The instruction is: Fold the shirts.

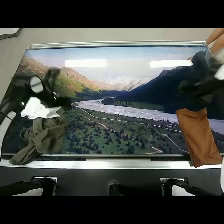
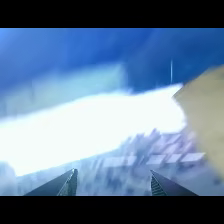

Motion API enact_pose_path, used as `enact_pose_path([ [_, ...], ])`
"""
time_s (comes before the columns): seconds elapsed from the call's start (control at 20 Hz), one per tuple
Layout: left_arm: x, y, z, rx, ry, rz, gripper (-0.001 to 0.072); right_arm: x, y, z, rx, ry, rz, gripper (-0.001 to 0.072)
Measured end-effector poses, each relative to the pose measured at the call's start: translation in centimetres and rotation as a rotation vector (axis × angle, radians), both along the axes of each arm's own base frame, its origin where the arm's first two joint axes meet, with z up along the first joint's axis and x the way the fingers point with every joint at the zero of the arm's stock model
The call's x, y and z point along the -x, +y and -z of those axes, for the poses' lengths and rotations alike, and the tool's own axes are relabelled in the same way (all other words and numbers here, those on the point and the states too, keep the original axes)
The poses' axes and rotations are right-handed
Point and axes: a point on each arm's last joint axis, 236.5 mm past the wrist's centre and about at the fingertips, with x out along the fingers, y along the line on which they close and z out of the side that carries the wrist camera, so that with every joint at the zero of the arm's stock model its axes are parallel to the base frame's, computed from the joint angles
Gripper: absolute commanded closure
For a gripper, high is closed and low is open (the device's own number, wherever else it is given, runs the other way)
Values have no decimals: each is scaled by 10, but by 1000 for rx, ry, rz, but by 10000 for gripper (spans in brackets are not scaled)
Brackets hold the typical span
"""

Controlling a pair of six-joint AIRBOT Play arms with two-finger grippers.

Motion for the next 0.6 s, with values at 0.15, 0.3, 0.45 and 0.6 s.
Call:
enact_pose_path([
  [0.15,20,-8,14,50,-18,-57,-13,13,25,21,10,92,-63,147],
  [0.3,25,-9,12,76,-61,-88,-13,19,31,29,26,131,-84,148],
  [0.45,26,-11,11,91,-79,-102,-13,22,33,32,33,146,-91,148],
  [0.6,26,-12,11,97,-85,-109,-13,23,33,33,39,153,-95,148],
])
